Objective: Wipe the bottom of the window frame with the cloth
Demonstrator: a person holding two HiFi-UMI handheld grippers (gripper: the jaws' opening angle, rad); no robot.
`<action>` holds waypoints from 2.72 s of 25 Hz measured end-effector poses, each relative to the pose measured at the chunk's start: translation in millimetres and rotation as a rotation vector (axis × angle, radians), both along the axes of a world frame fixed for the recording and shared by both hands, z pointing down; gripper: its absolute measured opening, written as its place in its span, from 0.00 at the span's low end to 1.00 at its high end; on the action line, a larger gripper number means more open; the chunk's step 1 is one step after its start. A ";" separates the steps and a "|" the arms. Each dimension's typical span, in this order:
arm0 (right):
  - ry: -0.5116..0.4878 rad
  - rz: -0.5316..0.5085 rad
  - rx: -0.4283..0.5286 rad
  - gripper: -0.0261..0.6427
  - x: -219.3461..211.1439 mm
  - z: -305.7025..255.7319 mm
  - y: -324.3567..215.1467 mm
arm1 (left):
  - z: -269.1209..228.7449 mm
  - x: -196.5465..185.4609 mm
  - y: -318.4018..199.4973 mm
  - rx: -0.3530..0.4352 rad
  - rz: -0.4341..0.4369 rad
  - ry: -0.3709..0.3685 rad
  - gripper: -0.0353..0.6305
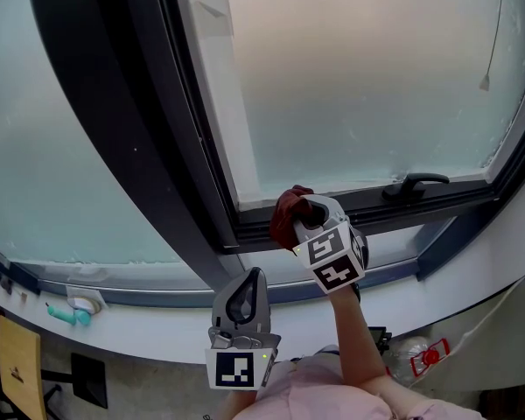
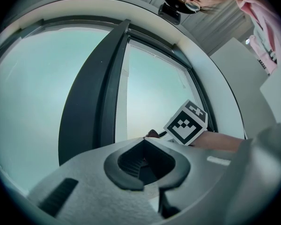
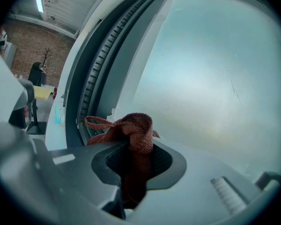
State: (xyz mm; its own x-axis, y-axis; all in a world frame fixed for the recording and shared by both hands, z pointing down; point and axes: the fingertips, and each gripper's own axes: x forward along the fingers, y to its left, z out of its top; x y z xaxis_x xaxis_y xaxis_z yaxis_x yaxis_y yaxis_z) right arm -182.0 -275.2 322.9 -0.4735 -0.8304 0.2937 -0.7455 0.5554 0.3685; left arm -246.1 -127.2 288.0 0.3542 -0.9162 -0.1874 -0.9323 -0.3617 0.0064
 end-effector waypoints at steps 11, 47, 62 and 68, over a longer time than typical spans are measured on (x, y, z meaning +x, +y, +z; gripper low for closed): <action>-0.005 0.028 -0.024 0.13 18.8 0.8 -2.9 | -0.8 8.5 -2.9 0.004 0.020 0.001 0.04; -0.078 0.190 -0.091 0.14 98.7 2.8 -15.8 | 1.7 12.6 -8.0 -0.009 0.045 0.002 0.04; -0.125 0.295 -0.073 0.14 144.1 2.7 -21.7 | 2.1 10.0 -11.2 -0.004 0.045 0.008 0.04; -0.154 0.315 -0.067 0.14 159.3 2.5 -23.7 | 5.1 9.0 -11.4 -0.009 0.044 -0.014 0.04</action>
State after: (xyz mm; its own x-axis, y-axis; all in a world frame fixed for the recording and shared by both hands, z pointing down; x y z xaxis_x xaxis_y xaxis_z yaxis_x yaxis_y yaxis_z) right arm -22.7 -299.0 325.5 -0.2400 -0.9240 0.2977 -0.9280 0.3084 0.2090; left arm -237.0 -138.6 293.1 0.3972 -0.9012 -0.1735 -0.9153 -0.4027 -0.0033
